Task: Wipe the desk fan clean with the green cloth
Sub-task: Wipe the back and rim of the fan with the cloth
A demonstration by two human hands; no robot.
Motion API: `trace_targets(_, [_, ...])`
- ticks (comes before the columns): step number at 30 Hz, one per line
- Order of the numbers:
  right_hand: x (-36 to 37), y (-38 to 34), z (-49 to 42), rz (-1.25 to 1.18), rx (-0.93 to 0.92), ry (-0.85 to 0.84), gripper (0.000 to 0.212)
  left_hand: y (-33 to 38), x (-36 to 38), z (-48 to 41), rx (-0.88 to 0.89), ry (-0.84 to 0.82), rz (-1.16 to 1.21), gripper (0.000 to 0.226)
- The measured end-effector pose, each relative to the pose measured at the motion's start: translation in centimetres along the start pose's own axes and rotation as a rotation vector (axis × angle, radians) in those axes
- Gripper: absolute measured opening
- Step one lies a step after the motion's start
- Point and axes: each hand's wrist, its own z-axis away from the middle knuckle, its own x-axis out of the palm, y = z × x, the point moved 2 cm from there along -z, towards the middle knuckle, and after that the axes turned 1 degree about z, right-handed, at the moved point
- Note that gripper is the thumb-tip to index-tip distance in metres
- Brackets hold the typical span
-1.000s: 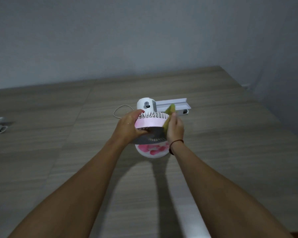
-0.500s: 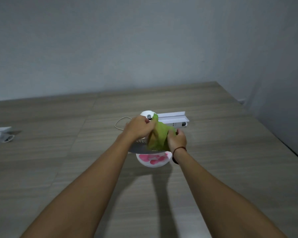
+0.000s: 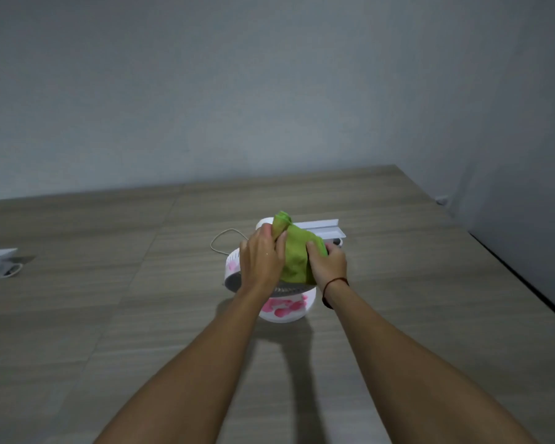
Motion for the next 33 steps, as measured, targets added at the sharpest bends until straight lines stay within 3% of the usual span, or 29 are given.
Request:
trace_targets(2, [0.5,-2.4,0.1,-0.003,-0.141,0.014,0.026,0.1,-1.0,-0.8,-0.069,0.043,0.184,0.030])
trace_targets(4, [0.7,-4.3,-0.2,0.036,-0.226,-0.029,0.029,-0.9,-1.7,-1.8,-0.126,0.051,0.205,0.032])
trace_targets(6, [0.2,-4.3,-0.8,0.100,-0.219,-0.060,0.034,-2.7,-1.5,-2.0,-0.201,-0.028,0.063,0.036])
trace_targets(9, [-1.6,-1.7,-2.5,0.231,-0.064,-0.071,0.034,-5.1,-0.4,-0.7,-0.304,-0.109,-0.174,0.044])
trace_targets(11, [-2.4,-0.3,-3.2,0.321,-0.006,-0.083,0.026,-5.3,0.1,-0.2,-0.226,-0.009,-0.276,0.048])
trace_targets(13, [-2.2,0.0,-3.3,0.322,-0.002,-0.146,0.026,-4.3,0.7,-0.3,0.005,0.065,-0.302,0.051])
trace_targets(16, [-1.0,-0.4,-3.0,0.267,0.010,-0.305,0.032,-2.8,2.6,-0.3,0.212,-0.106,-0.310,0.055])
trace_targets(21, [0.1,0.5,-3.1,0.361,-0.078,-0.427,0.032,-4.0,4.6,0.5,0.180,-0.212,-0.445,0.084])
trace_targets(24, [0.4,1.3,-3.1,0.454,-0.142,-0.445,0.033,-4.9,4.7,0.4,0.202,-0.173,-0.466,0.077])
trace_targets(27, [1.0,0.7,-3.1,0.595,-0.206,-0.428,0.021,-6.2,4.4,0.3,0.224,-0.120,-0.437,0.063])
trace_targets(30, [1.3,0.6,-3.6,0.658,-0.235,-0.412,0.020,-8.9,4.2,-0.2,0.031,-0.086,-0.214,0.062])
trace_targets(33, [1.5,1.0,-3.9,0.655,-0.199,-0.393,0.033,-12.1,4.6,-0.7,-0.433,0.012,0.212,0.062])
